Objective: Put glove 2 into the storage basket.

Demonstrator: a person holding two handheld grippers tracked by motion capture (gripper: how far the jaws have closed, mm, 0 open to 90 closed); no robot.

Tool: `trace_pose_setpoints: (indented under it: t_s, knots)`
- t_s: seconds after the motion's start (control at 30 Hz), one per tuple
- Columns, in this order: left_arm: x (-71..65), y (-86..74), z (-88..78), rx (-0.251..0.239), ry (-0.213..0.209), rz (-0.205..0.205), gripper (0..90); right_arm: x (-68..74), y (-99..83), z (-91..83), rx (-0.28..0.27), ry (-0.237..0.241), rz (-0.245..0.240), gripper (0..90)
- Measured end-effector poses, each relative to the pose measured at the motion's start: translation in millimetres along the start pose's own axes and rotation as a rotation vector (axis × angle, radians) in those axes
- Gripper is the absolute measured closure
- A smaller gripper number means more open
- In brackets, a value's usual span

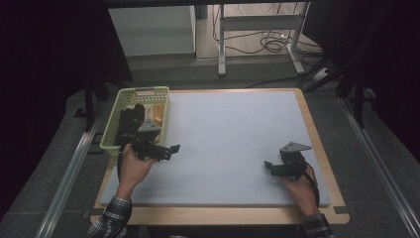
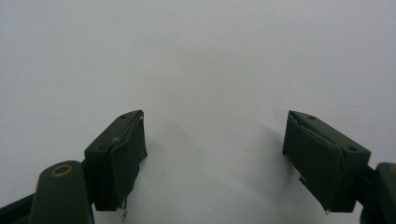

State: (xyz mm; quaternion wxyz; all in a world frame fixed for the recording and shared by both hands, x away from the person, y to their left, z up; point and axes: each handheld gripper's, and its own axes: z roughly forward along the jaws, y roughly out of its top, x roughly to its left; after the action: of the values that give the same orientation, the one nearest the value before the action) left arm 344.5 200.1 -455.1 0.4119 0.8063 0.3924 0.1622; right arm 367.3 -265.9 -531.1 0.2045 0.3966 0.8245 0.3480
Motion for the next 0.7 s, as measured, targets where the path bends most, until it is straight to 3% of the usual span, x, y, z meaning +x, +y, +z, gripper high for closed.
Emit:
trace_pose_setpoints:
  t_s: [0.23,0.37,0.5,0.7]
  knots:
    - [-29.7,-16.9,11.7,-0.038,-0.080,0.027,1.0,0.1,0.0,0.0,0.000,-0.001,0.000,20.7]
    - [-44.9,-31.5,22.8,-0.035,-0.098,0.052,0.7,0.2,0.0,0.0,0.000,-0.001,0.000,20.7]
    - [-55.5,-46.9,33.2,-0.028,-0.111,0.062,0.5,0.3,0.0,-0.1,0.000,-0.002,0.000,20.7]
    - [-60.4,-65.4,47.0,0.001,-0.123,0.048,0.5,0.4,0.0,-0.1,-0.001,-0.002,-0.001,20.7]
